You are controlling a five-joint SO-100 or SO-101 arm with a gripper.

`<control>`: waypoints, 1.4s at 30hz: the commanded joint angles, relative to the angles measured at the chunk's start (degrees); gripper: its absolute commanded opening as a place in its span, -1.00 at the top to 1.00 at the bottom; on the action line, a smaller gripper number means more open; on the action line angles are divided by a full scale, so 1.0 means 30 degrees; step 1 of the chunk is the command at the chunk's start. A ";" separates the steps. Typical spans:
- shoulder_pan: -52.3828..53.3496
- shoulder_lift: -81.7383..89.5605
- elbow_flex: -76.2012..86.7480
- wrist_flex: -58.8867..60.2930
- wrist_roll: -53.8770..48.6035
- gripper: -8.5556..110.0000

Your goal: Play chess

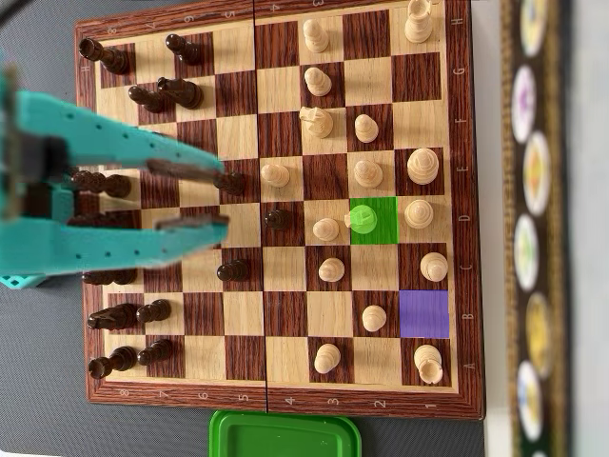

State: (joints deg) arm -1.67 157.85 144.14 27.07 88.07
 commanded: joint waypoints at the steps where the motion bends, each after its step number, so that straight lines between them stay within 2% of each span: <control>1: -0.0293 0.1787 0.0674 -0.1699 0.0176 0.65; 20: -0.0059 0.8672 0.8467 -1.5234 -0.0088 0.65; 27: 0.0586 1.0723 1.1104 -2.2412 -0.0088 0.65; 42: 0.0381 1.1279 1.2275 -3.4893 0.0117 0.65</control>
State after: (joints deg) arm -0.26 191.51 179.91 -72.60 88.07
